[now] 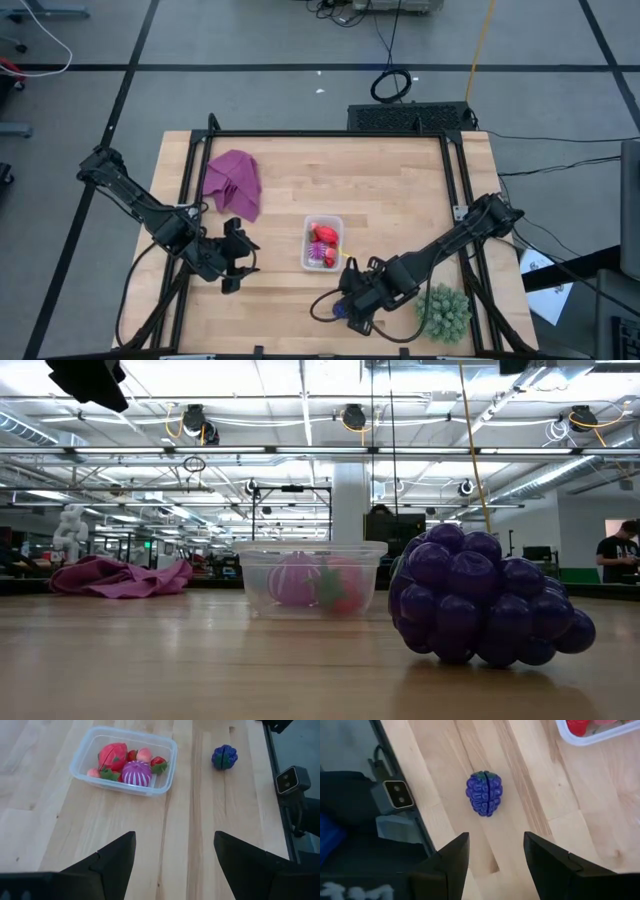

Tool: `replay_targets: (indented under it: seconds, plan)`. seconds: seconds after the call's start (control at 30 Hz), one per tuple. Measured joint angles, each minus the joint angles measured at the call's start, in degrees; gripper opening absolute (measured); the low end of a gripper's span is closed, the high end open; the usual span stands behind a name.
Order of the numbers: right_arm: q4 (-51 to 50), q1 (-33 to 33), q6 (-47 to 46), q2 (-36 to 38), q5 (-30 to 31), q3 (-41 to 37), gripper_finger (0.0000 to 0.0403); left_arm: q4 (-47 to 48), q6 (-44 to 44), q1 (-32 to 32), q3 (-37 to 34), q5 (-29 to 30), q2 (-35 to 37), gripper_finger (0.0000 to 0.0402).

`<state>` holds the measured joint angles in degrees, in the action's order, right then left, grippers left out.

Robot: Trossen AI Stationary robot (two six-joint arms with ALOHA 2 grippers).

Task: Pick and placing Produce into tupperware
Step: Put the grapes into the transparent bin

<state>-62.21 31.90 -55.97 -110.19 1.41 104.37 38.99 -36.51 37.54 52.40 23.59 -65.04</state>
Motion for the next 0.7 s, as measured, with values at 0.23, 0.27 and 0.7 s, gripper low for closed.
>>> replay_targets:
  seconds: [0.23, 0.27, 0.7]
  plan:
    - [5.6, 0.0, -0.5, 0.0, -0.1, -5.1, 0.018, 1.9, 0.0, 0.0, 0.0, 0.5, 0.0, 0.0273]
    - [6.6, 0.0, -0.1, 0.0, -0.1, -5.9, 0.018, 1.9, 0.0, 0.0, 0.0, 0.5, 0.0, 0.0273]
    - [18.3, -2.0, -1.1, 0.0, -6.3, -8.9, 0.018, 1.9, 0.0, 0.0, 0.0, 0.5, 0.0, 0.0273]
